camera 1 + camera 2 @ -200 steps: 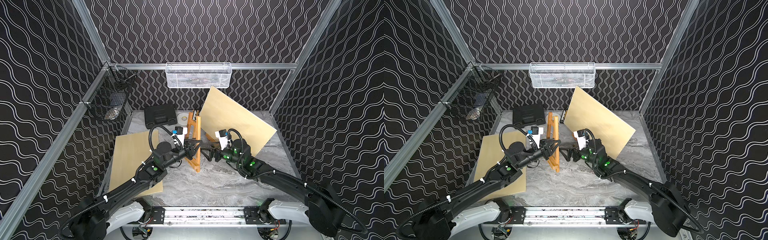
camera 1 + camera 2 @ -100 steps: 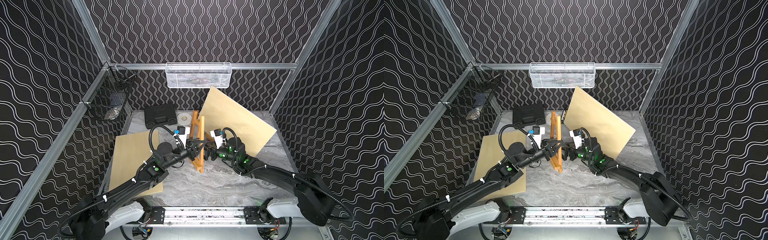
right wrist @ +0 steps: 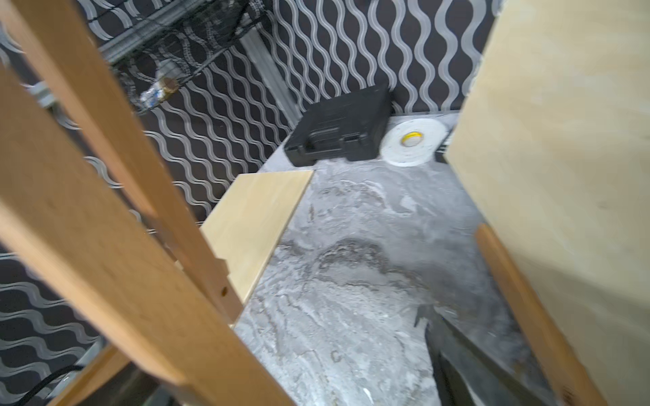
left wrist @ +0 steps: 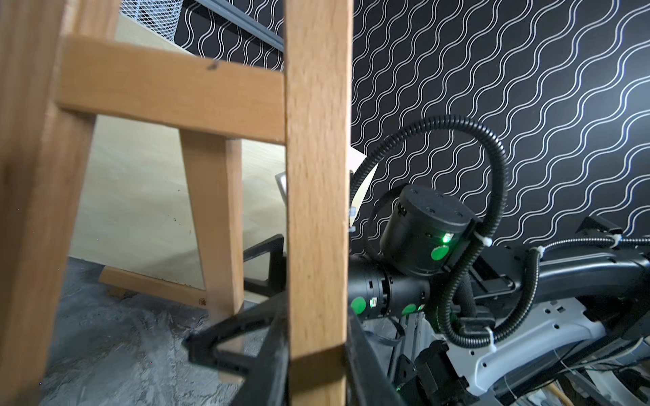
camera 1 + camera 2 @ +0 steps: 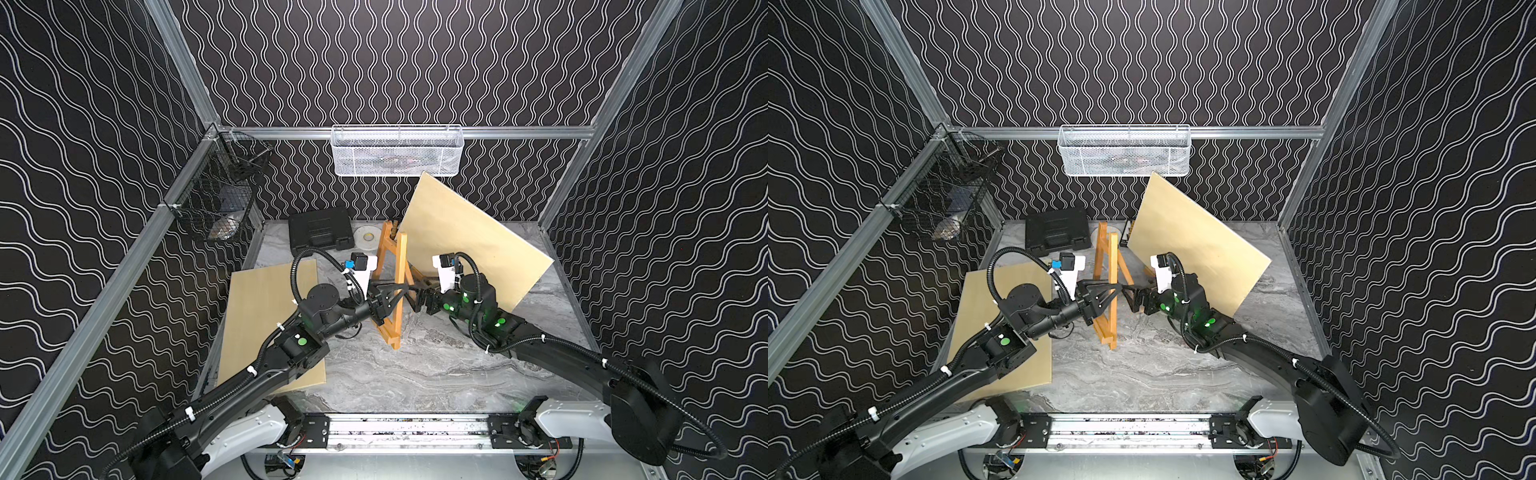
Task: Assemble the easel
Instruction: Unfold the easel.
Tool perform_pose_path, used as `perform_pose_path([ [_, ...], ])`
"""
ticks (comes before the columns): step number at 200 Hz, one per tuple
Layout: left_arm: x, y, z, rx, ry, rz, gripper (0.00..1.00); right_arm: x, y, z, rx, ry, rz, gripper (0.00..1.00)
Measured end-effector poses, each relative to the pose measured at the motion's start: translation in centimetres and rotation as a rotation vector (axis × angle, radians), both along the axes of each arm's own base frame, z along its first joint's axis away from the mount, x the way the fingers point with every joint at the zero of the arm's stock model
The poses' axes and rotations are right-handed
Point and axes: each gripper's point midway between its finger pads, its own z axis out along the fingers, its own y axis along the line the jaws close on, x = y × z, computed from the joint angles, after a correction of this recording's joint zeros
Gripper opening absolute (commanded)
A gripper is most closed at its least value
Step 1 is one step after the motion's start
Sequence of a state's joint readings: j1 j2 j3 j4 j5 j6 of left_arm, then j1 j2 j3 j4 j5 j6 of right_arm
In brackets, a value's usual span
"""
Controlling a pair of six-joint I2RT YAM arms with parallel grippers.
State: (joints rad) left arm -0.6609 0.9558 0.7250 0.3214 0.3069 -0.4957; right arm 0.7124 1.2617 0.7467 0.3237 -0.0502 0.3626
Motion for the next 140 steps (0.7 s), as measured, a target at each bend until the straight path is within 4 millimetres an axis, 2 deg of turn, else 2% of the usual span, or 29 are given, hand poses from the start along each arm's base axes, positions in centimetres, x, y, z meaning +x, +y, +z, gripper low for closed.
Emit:
perform_pose_path([
  [48,-0.7,0.1,-0.4,0.088,-0.022,-0.025,0.00,0.5,-2.9,0.6,-0.082,-0.024,-0.128,1.00],
  [110,-0.6,0.2,-1.5,0.168,-0.034,-0.020,0.00,-0.4,-3.8,1.2,-0.150,-0.026,-0.116,1.00],
  [140,0.1,0.5,-2.4,0.195,-0.037,0.020,0.00,-1.3,-3.6,4.0,-0.117,-0.035,-0.076,1.00],
])
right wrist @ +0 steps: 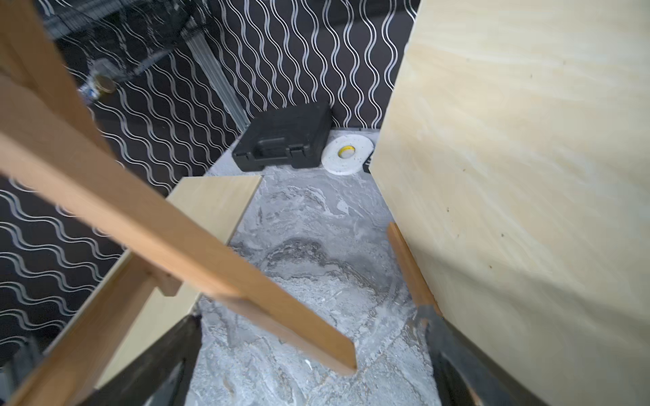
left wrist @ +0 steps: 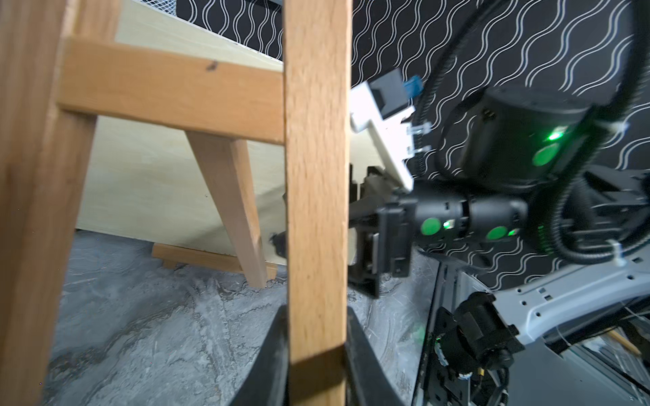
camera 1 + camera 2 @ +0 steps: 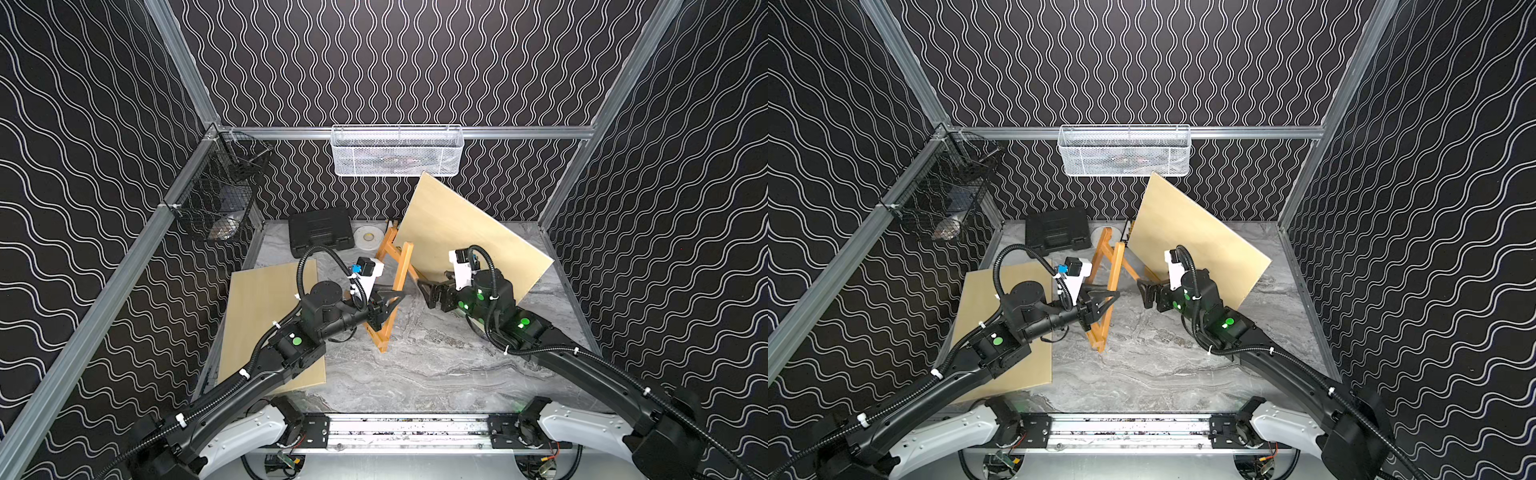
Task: Assemble the easel
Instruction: Unfold the easel, then place the easel at the center of the board.
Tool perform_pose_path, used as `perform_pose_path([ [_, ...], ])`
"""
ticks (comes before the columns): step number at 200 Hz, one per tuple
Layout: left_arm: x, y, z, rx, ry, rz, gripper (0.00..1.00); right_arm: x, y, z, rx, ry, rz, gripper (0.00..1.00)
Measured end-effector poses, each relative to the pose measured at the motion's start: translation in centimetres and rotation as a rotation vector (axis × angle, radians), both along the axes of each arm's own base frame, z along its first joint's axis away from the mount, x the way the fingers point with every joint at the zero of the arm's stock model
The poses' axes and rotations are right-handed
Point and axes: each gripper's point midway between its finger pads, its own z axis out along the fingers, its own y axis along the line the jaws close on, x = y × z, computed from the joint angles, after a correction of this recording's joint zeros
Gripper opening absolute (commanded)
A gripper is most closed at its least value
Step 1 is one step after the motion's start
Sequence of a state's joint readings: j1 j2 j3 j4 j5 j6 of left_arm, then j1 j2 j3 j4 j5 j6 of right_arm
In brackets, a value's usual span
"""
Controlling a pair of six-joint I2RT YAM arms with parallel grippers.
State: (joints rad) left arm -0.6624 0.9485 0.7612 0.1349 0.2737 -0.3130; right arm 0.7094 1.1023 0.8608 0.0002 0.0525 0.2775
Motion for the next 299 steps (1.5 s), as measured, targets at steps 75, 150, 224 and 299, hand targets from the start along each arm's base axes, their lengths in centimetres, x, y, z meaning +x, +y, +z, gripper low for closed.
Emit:
perform_pose_path([
  [75,2.9,-0.3,-4.9,0.098,-0.007,0.100,0.00,-1.9,0.5,6.7,0.137,0.131,0.033,1.00],
  [150,3.8,-2.4,-6.7,0.127,-0.095,0.099,0.00,0.1,1.7,8.7,0.229,0.279,-0.020,0.93],
  [224,4.7,-2.8,-6.3,0.116,-0.147,0.157,0.00,1.9,3.0,7.8,0.241,0.340,0.038,0.69],
  [299,5.1,-2.7,-7.0,0.135,-0.139,0.191,0.00,2.5,5.4,6.7,0.249,0.371,0.181,0.53],
])
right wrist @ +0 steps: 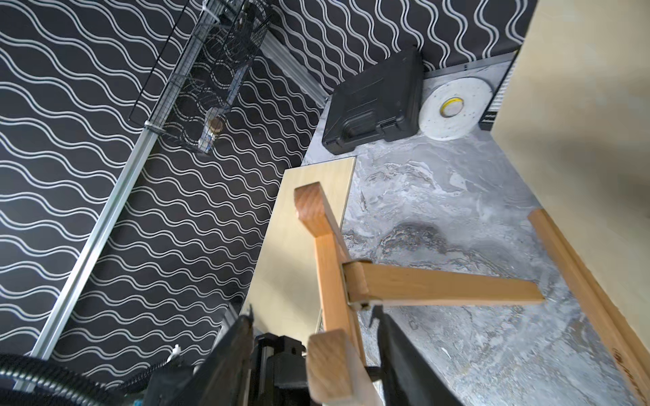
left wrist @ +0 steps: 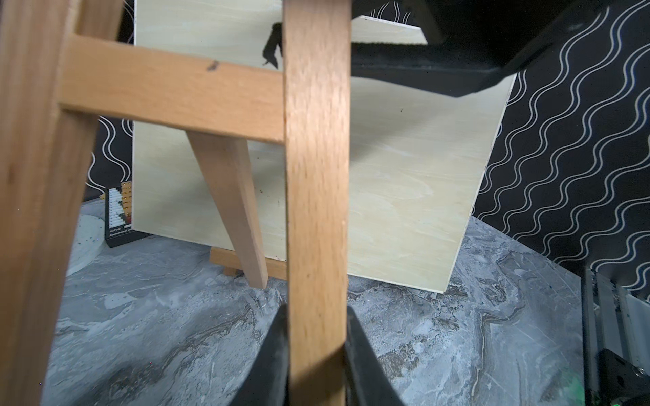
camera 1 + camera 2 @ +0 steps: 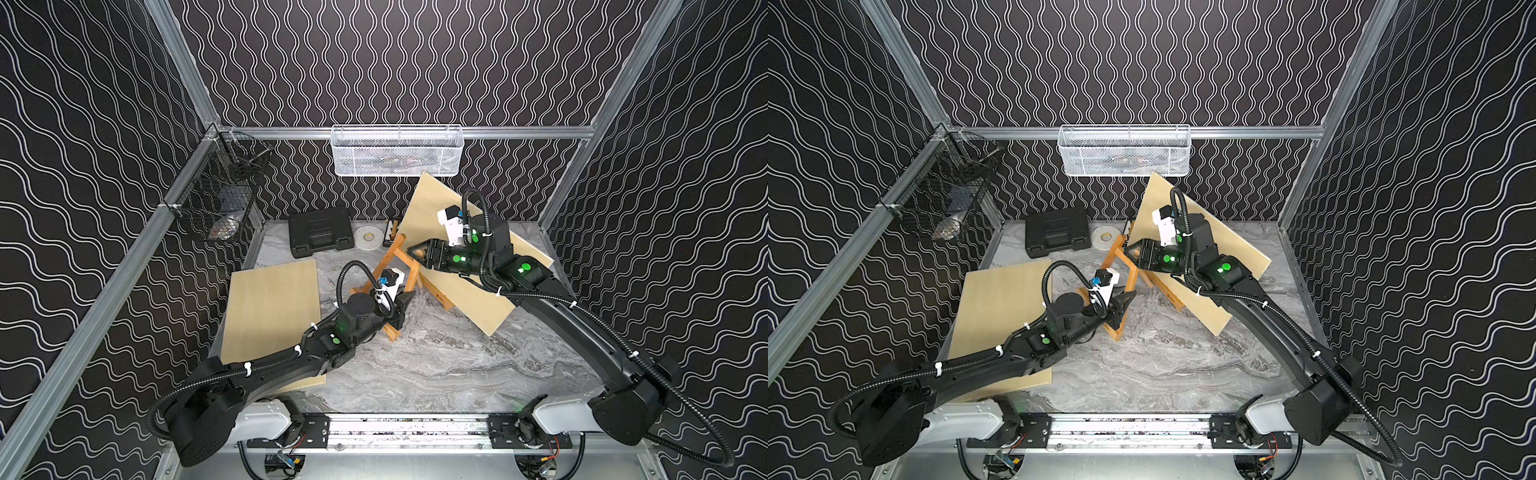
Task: Assemble the easel
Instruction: Place the easel at the center of the board.
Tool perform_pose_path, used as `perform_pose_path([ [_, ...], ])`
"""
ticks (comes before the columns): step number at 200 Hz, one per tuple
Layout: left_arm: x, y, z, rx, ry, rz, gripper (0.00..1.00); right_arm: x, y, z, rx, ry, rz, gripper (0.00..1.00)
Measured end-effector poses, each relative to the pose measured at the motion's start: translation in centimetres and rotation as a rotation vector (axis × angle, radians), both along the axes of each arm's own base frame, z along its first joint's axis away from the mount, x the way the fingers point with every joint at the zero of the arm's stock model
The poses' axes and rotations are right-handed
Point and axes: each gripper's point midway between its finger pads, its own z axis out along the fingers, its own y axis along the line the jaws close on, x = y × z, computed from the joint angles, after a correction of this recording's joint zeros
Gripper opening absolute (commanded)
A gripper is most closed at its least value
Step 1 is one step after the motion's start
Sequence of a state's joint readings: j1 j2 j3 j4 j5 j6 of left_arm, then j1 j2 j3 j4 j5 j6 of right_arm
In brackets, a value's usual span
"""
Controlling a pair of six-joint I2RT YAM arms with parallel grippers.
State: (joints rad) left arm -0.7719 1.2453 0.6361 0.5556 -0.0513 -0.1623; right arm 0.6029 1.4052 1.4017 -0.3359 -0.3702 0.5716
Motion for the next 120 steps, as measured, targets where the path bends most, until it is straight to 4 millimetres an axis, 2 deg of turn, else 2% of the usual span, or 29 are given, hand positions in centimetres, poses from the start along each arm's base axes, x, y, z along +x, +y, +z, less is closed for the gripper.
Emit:
perform_pose_path([
  [66,0.4,0.4,0.0,0.000,0.001,0.032,0.00,0.2,1.3,-0.9,-0.027,-0.049,0.085,0.40],
  [81,0.4,0.5,0.0,-0.002,0.003,0.039,0.00,0.2,1.4,-0.9,-0.033,-0.065,0.097,0.33],
  [120,0.7,0.8,-0.1,-0.010,0.007,0.066,0.00,0.5,1.6,-1.1,-0.047,-0.102,0.113,0.23],
])
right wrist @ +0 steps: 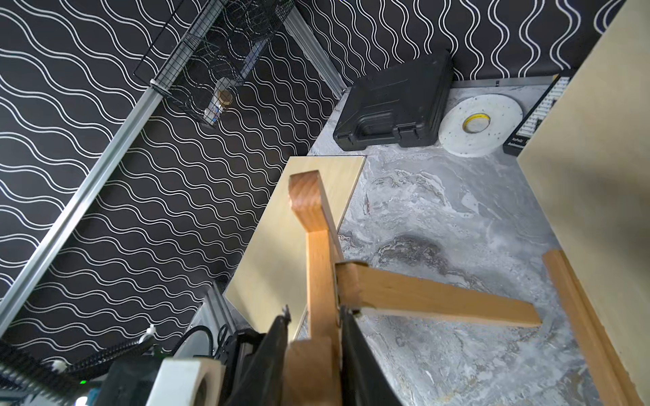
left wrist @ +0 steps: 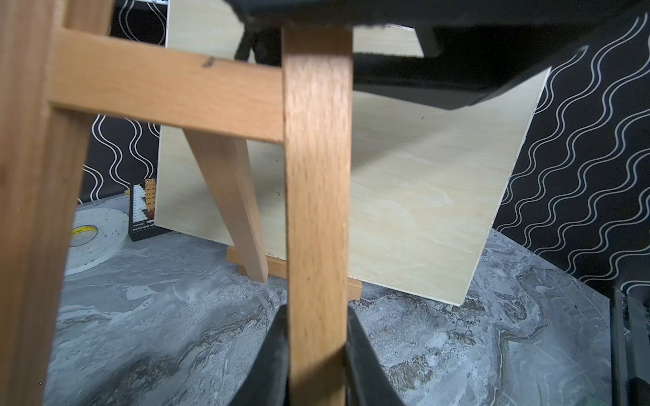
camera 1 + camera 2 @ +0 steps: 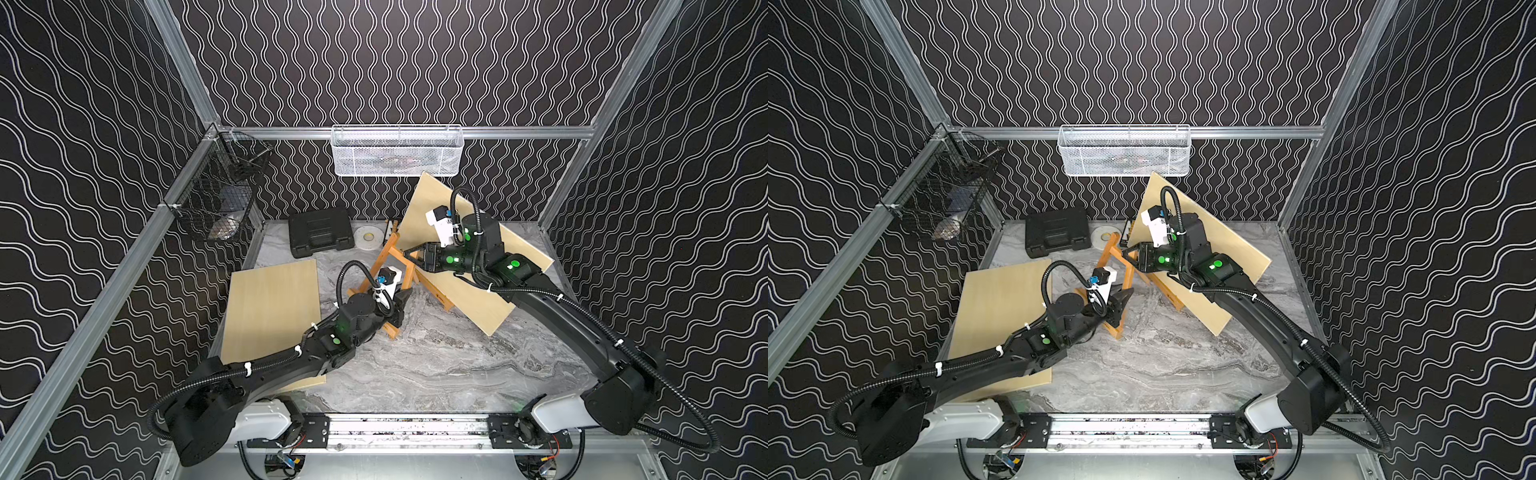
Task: Assemble the easel
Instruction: Place the easel at the center of the board.
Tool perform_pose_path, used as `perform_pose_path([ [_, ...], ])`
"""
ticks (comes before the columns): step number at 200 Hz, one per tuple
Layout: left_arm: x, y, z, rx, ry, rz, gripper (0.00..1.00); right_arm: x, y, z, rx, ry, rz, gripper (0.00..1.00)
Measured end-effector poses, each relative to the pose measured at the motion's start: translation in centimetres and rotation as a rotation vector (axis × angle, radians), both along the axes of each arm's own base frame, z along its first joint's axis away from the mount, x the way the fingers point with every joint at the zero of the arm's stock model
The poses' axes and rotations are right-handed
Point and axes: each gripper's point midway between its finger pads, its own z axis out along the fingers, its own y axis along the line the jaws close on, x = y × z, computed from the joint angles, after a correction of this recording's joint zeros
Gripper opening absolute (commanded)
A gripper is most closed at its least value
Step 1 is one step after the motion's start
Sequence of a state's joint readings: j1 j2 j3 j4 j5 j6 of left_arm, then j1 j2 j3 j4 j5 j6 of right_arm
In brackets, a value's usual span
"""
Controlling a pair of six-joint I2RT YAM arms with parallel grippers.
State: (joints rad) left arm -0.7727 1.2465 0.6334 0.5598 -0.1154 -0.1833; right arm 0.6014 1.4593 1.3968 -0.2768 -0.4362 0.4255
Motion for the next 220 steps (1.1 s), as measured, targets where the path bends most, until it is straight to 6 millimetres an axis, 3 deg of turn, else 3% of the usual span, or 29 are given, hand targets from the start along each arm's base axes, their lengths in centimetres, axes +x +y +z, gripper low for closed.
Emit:
perform_pose_path([
  [22,0.2,0.3,-0.1,0.003,0.001,0.018,0.00,0.3,0.2,-0.2,-0.016,-0.037,0.014,0.12],
  [80,0.1,1.0,-0.2,0.007,0.004,0.047,0.00,1.1,0.6,-0.7,-0.027,-0.086,0.030,0.00],
  [89,0.1,1.2,-0.2,0.011,0.006,0.054,0.06,1.1,0.9,-0.7,-0.023,-0.089,0.041,0.00],
  [108,-0.1,1.7,-0.2,0.019,0.012,0.067,0.28,1.1,1.4,-0.7,-0.012,-0.094,0.064,0.00],
  [138,-0.8,2.3,0.6,0.013,0.019,0.063,0.50,1.2,2.2,-0.4,-0.004,-0.110,0.102,0.00],
  [166,-1.7,3.2,1.6,-0.024,0.043,0.070,0.65,2.2,2.8,-0.5,-0.015,-0.155,0.116,0.00],
  [220,-2.8,5.0,1.5,0.002,0.133,0.112,0.82,5.4,2.4,-1.7,-0.036,-0.179,0.106,0.00],
])
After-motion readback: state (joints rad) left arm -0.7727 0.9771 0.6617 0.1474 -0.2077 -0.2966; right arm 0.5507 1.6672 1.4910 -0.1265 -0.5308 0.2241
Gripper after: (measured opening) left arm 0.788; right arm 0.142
